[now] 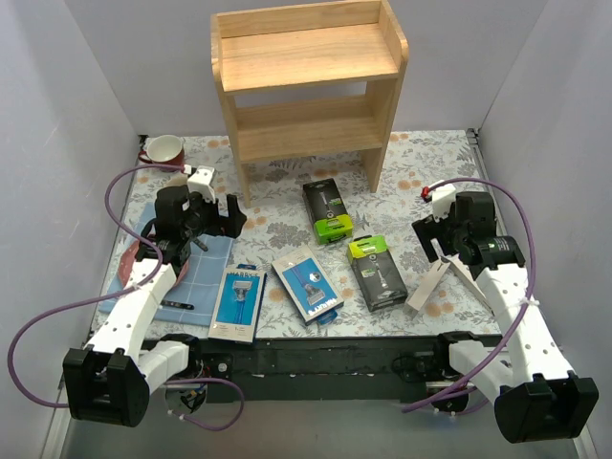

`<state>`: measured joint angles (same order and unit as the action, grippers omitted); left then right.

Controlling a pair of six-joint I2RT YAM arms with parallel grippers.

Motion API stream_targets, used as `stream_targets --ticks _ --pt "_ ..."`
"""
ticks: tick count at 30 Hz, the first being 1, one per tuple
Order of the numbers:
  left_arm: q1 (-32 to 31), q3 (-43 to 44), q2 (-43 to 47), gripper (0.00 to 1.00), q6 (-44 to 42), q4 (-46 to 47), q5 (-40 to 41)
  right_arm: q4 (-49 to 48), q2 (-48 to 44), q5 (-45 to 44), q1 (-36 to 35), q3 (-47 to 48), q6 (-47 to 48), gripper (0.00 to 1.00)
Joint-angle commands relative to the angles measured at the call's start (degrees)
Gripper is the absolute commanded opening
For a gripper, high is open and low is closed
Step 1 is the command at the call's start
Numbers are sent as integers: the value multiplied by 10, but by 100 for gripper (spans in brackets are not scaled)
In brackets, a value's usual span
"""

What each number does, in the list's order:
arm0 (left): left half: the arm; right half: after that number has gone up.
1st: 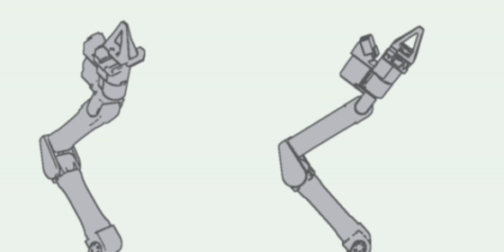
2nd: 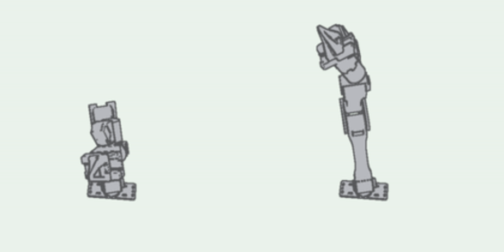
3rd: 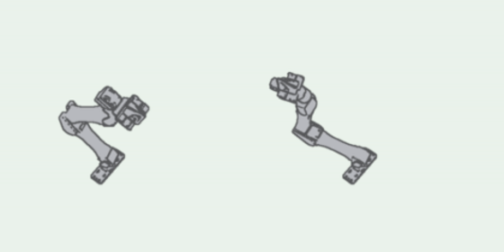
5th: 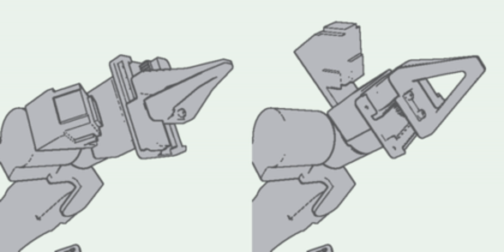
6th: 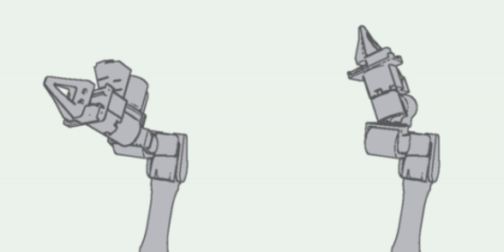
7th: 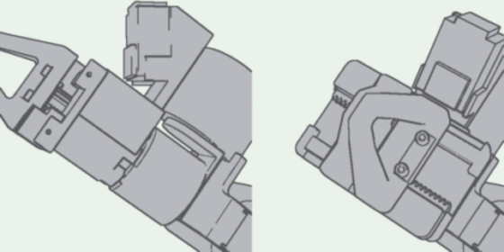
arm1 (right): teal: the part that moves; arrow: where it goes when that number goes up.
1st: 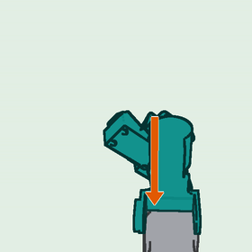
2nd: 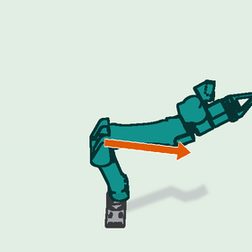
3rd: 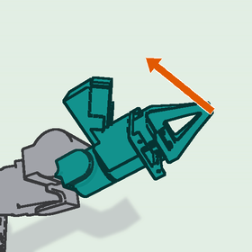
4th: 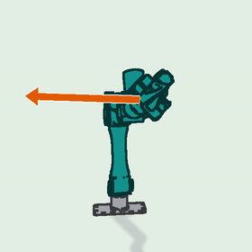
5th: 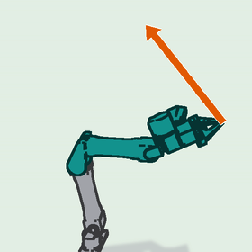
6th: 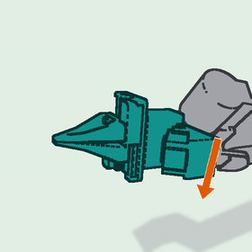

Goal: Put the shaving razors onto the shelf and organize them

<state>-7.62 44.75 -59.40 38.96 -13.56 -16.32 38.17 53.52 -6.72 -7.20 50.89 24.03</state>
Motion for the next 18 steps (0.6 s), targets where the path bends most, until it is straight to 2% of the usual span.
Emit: stream_targets --ticks 1,5,7,9,11,14,16,18 --pt "-18 33 -3 98 -21 -16 -66 -14 11 57 -1 8 10 97" --pt "-69 38 -7 98 -47 -45 -94 -8 31 198 -10 20 33 99" --pt "-107 40 -15 98 -79 -71 -114 -27 51 189 -39 20 17 98" --pt "-149 45 -20 98 -99 -85 -114 -13 79 186 -110 31 35 98" --pt "-171 49 -30 98 -123 -104 -113 -11 92 173 -176 39 44 96" --pt "-197 53 -38 98 -132 -110 -110 11 126 146 -235 45 48 98" --pt "-206 70 -44 98 -119 -114 -113 19 139 131 -250 46 22 99" --pt "-209 89 -52 98 -96 -114 -123 31 153 110 -263 58 -46 99"
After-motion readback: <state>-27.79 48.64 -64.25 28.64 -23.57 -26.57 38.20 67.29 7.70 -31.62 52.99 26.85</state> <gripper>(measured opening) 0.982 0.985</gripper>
